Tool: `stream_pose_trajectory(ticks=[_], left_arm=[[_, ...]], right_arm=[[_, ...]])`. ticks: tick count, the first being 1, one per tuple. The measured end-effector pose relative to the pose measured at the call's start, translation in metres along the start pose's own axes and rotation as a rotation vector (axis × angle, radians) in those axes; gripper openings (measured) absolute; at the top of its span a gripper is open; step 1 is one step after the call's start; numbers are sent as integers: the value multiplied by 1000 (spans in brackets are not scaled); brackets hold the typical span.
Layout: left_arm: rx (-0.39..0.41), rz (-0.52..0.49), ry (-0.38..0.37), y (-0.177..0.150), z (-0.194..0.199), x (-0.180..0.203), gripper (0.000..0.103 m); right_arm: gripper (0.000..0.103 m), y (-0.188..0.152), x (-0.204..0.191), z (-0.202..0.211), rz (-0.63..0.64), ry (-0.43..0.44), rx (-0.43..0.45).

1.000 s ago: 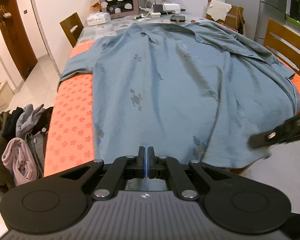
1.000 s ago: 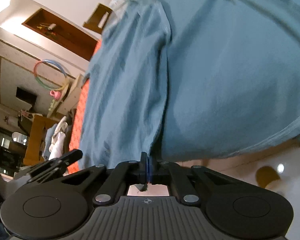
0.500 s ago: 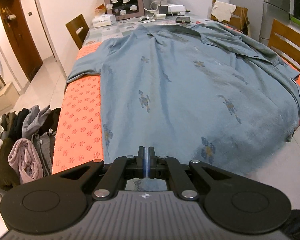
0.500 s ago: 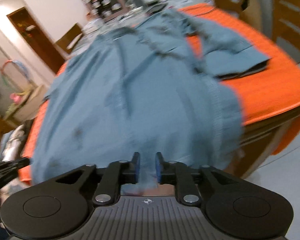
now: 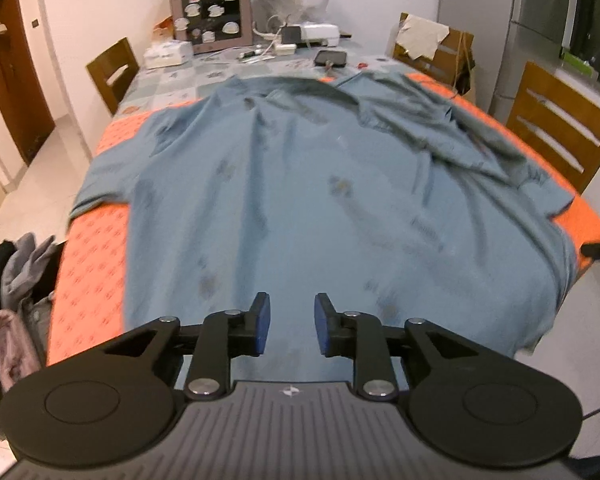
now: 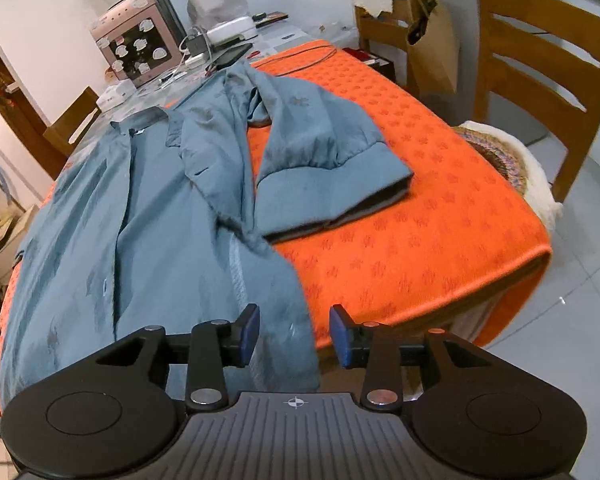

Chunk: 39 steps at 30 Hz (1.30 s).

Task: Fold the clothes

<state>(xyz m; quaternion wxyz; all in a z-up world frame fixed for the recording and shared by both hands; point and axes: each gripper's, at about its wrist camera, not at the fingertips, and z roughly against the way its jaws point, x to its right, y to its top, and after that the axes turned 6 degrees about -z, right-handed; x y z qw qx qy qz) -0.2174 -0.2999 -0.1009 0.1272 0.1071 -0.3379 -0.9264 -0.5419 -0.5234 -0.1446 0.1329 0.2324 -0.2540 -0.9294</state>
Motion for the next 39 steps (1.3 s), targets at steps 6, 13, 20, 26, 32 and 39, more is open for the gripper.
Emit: stream_pose_trajectory(ticks=[6,13,20,26,32,39], left_arm=[[-5,69,-66,53,-30,25,37],[-14,117,-87,107,-81,52,43],[-18,113,-61,153,-136,49,47],[-13,107,-85,192,-187,35,47],[-15,159,-149,228,-244,22,47],[-23,256,-258,261,-300,10,47]], right_arm=[[41,17,5,-24,38,77,-70],[13,26,2,-34,126,189,-148],[5,30,-7,-20,147,246,-156],[5,40,-17,11,105,235,-88],[5,51,-43,34,107,151,-25],[5,62,-80,52,120,7,28]])
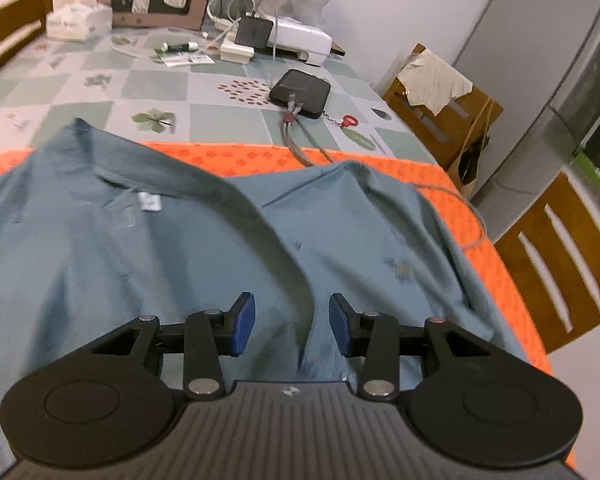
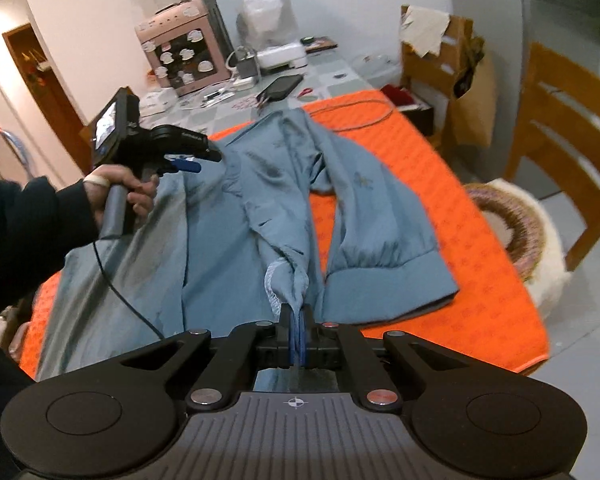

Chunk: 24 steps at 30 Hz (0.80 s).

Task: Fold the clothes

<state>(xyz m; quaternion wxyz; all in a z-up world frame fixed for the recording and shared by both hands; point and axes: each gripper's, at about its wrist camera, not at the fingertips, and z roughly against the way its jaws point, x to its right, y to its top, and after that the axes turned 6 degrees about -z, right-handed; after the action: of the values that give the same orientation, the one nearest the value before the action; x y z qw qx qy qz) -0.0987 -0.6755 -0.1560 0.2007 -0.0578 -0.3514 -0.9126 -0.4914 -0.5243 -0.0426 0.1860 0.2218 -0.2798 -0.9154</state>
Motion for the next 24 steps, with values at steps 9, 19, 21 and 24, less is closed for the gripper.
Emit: stream_pose_trajectory(ticks=[9,19,21,24], left_arm=[[-52,106,-61,19,-51,-23,6],[47,22,-134,82,-24,-43,1],[51,4,-149,102,-21,-47,1],[46,-40,-134,125,-20,-50,1]], right_arm=[[5,-4,-39,-6,10,-127,-27],[5,3,-76,-12,108,-180,-64],[5,6,-86,-11,136,-166,-71],[5,11,-106,-16,186,-110,-86]])
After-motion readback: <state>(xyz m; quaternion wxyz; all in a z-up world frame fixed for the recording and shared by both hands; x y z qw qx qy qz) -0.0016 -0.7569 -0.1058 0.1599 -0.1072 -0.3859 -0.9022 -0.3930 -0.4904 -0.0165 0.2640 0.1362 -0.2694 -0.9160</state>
